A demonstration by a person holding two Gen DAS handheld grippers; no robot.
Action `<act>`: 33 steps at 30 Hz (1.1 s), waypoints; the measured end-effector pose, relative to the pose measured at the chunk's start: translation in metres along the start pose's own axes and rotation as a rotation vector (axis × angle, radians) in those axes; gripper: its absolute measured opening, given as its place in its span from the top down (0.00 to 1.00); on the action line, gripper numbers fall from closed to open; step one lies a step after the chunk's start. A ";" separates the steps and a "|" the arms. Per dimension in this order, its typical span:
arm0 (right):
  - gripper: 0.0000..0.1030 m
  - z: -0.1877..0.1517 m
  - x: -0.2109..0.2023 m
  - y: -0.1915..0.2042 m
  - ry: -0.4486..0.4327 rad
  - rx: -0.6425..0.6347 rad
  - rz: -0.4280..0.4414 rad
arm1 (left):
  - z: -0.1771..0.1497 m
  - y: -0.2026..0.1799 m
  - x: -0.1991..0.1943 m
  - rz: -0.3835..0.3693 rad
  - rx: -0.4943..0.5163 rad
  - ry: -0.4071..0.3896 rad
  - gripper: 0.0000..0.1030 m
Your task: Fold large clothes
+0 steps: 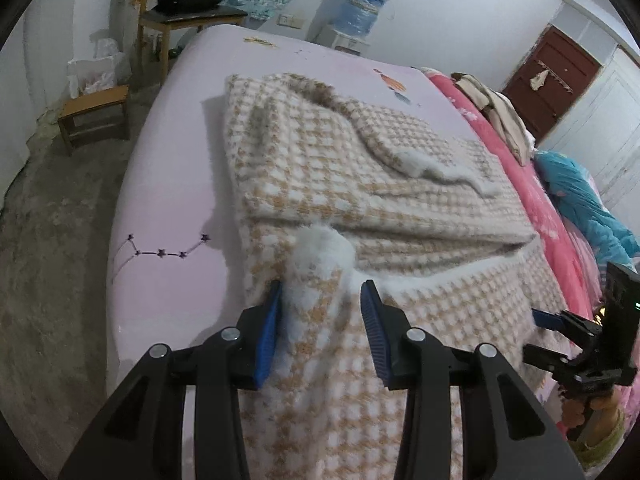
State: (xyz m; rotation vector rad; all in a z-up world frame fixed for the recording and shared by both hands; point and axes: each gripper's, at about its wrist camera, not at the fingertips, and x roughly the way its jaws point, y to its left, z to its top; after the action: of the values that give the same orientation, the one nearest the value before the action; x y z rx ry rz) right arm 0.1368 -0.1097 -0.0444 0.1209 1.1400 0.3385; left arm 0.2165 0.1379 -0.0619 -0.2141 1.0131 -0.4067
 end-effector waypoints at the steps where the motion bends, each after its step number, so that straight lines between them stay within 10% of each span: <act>1: 0.18 0.000 0.000 0.000 0.000 0.000 0.000 | -0.002 -0.004 -0.004 -0.019 0.013 -0.007 0.63; 16: 0.18 -0.002 -0.002 0.000 -0.014 0.010 0.000 | -0.018 -0.039 0.015 0.313 0.118 0.038 0.63; 33: 0.18 0.001 -0.035 -0.002 -0.104 0.037 -0.008 | -0.020 -0.049 0.021 0.383 0.127 0.030 0.63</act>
State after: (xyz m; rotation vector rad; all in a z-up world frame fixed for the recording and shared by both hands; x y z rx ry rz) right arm 0.1250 -0.1224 -0.0139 0.1651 1.0433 0.3011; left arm 0.1978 0.0852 -0.0706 0.1010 1.0270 -0.1236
